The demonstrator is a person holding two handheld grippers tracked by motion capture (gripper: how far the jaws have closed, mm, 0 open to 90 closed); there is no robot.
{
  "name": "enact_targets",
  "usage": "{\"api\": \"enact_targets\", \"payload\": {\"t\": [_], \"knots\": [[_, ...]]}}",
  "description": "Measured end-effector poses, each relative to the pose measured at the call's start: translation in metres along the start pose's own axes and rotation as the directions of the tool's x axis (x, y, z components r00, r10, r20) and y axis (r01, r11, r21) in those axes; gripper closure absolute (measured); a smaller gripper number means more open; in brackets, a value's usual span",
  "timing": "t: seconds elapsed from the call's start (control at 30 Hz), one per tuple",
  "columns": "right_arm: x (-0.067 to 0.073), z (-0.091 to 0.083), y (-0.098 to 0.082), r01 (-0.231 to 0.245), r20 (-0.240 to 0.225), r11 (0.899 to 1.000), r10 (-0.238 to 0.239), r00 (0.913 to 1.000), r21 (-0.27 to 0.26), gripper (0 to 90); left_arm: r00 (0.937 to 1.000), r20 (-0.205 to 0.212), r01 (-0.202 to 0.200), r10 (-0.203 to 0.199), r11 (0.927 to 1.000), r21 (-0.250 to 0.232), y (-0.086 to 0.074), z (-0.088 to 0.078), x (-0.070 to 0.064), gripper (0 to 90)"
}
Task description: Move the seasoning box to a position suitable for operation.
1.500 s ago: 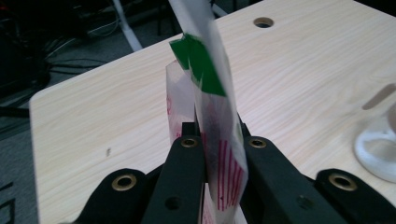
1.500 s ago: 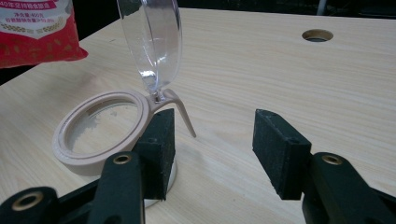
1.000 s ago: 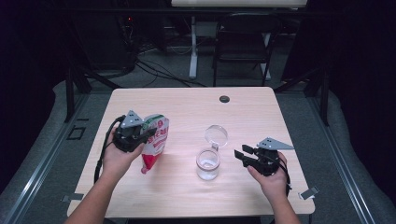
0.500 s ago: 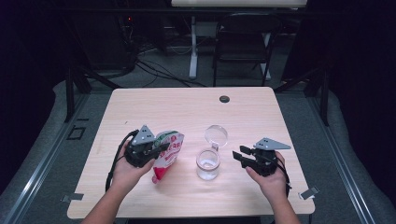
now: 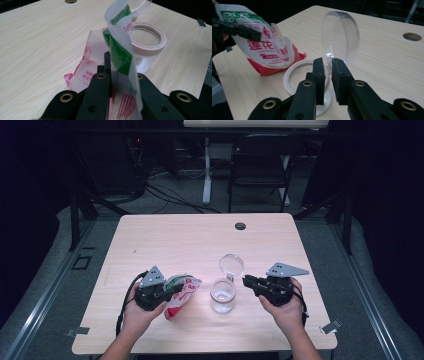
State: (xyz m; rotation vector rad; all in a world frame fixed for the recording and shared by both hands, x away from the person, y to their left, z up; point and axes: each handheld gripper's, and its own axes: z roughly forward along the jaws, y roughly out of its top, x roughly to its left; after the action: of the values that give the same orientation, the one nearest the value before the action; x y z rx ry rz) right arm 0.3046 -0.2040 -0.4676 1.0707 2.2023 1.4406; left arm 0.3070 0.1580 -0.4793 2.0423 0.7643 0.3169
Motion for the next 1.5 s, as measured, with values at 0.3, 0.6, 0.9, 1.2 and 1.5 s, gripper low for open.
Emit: {"api": "enact_targets", "payload": {"t": [0.3,0.6,0.9,1.2,1.5], "knots": [[0.027,0.030,0.014,0.099,-0.114,0.994,-0.093,0.9891,0.046,77.0,0.9997,0.025,-0.002,0.002,0.9999,-0.012,-0.003,0.009,-0.009,90.0],[0.047,0.055,0.021,0.148,-0.207,0.987,-0.133,0.9694,0.061,76.7,0.9995,0.032,-0.004,0.006,0.9994,-0.034,-0.007,0.015,-0.013,90.0],[0.057,0.072,0.023,0.176,-0.231,0.981,-0.153,0.9609,0.084,76.6,0.9994,0.034,-0.006,0.008,0.9993,-0.036,-0.008,0.016,-0.015,90.0],[0.061,0.087,0.023,0.203,-0.221,0.971,-0.172,0.9598,0.126,78.6,0.9994,0.035,-0.004,0.005,0.9993,-0.037,-0.008,0.015,-0.015,89.7],[0.062,0.092,0.023,0.215,-0.235,0.965,-0.175,0.9560,0.153,88.2,0.9995,0.030,0.012,-0.010,0.9989,-0.044,-0.014,0.013,-0.016,81.6]]}}
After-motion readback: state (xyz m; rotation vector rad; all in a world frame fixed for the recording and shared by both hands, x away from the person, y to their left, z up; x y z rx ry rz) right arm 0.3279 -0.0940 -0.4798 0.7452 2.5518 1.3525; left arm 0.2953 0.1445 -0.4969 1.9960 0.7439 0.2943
